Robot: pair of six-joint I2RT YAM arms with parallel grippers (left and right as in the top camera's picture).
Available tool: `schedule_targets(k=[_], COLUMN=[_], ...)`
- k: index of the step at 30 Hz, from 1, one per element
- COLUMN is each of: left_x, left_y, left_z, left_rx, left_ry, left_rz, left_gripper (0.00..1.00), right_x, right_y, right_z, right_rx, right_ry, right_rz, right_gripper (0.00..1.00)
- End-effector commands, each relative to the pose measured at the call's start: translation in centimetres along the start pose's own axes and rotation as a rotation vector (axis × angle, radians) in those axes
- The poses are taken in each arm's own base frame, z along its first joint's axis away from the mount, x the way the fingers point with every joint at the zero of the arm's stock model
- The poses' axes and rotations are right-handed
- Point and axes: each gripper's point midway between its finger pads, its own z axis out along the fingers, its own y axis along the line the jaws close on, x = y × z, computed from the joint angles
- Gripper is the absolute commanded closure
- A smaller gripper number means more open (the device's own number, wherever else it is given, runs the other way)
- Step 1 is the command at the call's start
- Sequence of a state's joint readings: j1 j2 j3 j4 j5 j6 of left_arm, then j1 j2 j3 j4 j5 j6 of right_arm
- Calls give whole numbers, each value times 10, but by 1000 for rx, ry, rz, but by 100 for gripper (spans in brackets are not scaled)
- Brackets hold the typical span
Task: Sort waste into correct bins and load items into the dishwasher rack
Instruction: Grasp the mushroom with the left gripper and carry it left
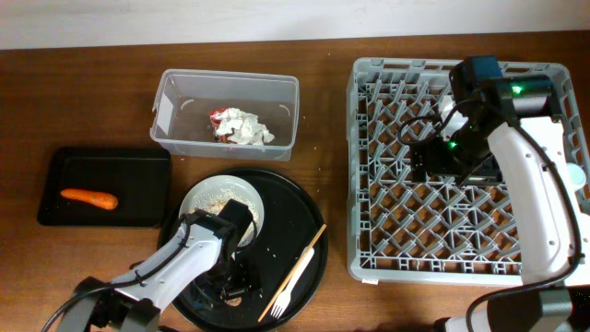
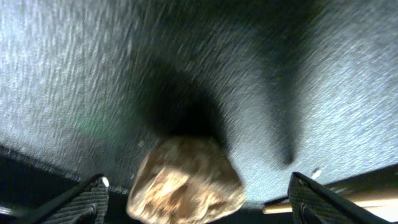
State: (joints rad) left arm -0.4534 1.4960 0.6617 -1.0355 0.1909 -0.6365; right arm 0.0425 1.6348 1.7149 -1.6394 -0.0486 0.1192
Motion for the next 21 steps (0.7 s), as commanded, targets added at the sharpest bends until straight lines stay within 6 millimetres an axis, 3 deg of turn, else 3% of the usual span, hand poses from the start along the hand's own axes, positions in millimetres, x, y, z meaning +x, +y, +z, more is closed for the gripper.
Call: schedule_targets(k=[1,9,19,21], left_x=[-8,-19,-28,-30], left_y=[-6,-5,-2,-4], left_z=[1,1,-1,-4], left_rx=[23,11,-16,-11], left_ry=[-40,-93,-136,-144], left_rz=[2,7,7,9], left_gripper=[16,30,65,68], right_x=[3,3,3,3], right_y=[-3,-3,-3,-3], right_z=[-6,-6,-6,-6], right_rx=[6,6,7,6], right_ry=[-20,-20,-20,-19], right_rz=[-4,-4,-4,-4], right_gripper=[6,5,6,6])
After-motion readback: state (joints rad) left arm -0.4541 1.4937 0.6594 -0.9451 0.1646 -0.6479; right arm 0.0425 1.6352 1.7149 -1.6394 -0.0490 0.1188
